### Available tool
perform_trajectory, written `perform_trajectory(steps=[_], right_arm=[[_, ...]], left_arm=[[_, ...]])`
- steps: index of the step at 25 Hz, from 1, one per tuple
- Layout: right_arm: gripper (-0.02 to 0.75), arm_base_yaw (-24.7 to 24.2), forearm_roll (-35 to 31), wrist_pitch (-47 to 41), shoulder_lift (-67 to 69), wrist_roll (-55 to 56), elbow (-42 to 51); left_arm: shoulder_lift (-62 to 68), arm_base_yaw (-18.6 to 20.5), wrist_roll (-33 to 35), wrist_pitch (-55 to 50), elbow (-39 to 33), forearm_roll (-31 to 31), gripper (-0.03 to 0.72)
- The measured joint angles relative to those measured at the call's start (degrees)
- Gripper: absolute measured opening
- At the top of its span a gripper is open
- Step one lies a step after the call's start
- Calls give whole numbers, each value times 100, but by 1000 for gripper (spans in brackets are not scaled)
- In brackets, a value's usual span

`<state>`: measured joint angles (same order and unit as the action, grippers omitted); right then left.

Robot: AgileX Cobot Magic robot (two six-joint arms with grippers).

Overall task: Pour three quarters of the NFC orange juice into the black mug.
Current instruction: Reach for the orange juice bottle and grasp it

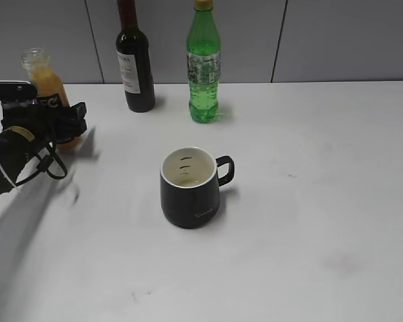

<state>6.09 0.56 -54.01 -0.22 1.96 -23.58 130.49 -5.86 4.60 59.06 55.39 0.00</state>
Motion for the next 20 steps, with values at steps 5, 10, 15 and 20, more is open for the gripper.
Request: perform_trajectory(steps=[5,10,15,20], right_arm=[[585,0,0,0,0,0,0],[585,0,0,0,0,0,0],[585,0,0,0,0,0,0],[585,0,0,0,0,0,0]], left_arm=[[56,0,0,43,94,65,544],[81,0,13,90,109,214,465],[86,0,13,109,109,377,465],[-14,0,27,77,30,593,465]])
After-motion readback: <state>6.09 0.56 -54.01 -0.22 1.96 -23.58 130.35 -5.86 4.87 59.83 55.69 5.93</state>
